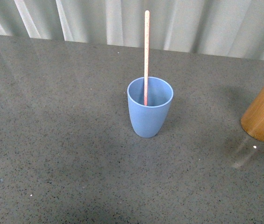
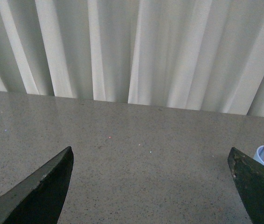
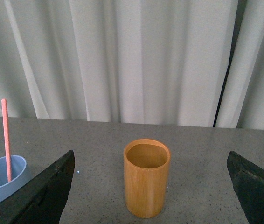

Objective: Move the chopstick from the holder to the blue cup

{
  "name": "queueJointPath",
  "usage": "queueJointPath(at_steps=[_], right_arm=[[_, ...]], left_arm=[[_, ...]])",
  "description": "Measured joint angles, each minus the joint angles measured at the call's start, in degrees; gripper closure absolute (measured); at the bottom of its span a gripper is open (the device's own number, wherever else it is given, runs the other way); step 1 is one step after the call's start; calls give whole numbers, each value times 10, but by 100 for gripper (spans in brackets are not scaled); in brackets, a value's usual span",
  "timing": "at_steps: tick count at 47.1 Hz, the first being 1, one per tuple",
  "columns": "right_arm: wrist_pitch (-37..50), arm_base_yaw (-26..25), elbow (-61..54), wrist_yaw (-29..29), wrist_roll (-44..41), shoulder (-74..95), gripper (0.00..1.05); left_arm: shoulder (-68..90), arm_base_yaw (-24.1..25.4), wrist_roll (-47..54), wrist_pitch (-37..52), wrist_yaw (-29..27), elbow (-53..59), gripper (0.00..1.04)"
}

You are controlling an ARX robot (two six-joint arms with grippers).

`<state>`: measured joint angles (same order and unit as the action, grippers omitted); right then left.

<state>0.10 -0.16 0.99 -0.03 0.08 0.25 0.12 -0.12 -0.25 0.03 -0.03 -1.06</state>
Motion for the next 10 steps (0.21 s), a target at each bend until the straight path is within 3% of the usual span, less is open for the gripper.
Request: queueJointPath(at_steps=[10], right_arm=[[0, 0, 0, 0, 0, 0, 10]], left_arm=[[0, 0, 0, 0, 0, 0, 7]])
